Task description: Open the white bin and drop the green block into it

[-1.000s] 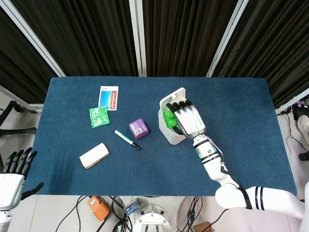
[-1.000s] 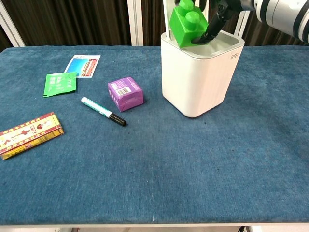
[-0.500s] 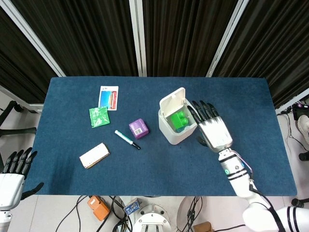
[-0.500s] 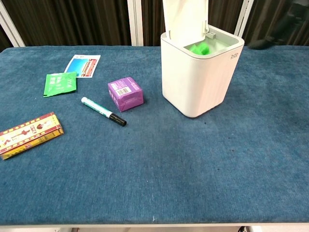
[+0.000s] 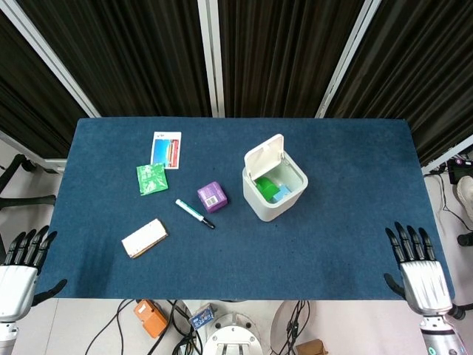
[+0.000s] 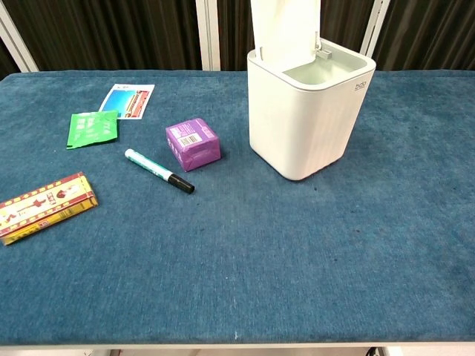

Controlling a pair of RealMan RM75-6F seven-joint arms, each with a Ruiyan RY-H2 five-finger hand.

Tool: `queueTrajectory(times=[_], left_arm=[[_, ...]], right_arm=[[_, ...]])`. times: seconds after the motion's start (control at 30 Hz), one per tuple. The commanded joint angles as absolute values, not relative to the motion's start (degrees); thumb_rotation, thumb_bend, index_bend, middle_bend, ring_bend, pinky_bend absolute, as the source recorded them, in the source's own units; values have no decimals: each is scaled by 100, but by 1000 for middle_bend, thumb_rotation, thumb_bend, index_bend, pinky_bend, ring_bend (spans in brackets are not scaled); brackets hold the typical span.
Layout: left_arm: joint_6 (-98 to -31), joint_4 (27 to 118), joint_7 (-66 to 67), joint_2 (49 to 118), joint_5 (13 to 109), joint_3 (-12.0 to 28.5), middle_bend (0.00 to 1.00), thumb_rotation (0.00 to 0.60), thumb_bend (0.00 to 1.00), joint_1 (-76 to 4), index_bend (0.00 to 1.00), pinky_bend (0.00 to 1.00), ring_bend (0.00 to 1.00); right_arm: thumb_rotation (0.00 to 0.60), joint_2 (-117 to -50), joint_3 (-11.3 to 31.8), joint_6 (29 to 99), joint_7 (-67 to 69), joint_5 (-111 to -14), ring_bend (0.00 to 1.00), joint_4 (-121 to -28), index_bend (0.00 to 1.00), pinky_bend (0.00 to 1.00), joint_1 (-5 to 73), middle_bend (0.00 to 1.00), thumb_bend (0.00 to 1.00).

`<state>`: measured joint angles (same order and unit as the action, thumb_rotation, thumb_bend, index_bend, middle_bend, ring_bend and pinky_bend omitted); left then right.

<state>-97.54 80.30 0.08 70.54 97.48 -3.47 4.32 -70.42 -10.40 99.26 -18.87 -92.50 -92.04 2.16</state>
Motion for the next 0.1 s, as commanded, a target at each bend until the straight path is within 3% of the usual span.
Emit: queueTrajectory(times=[0.03,0.1], left_arm=[[-9754,8030,8,7054,9748,-347,0,600,77,432,0,13,0],[-9754,8030,8,7054,9748,-347,0,600,77,432,0,13,0]], right_arm=[[600,-7283,-1173,10318,-1122,-9339,0,-8506,0,0,-312,0,329],[600,-7284,-1083,10433,-1049,-9372,0,-8471,0,0,-387,0,330]])
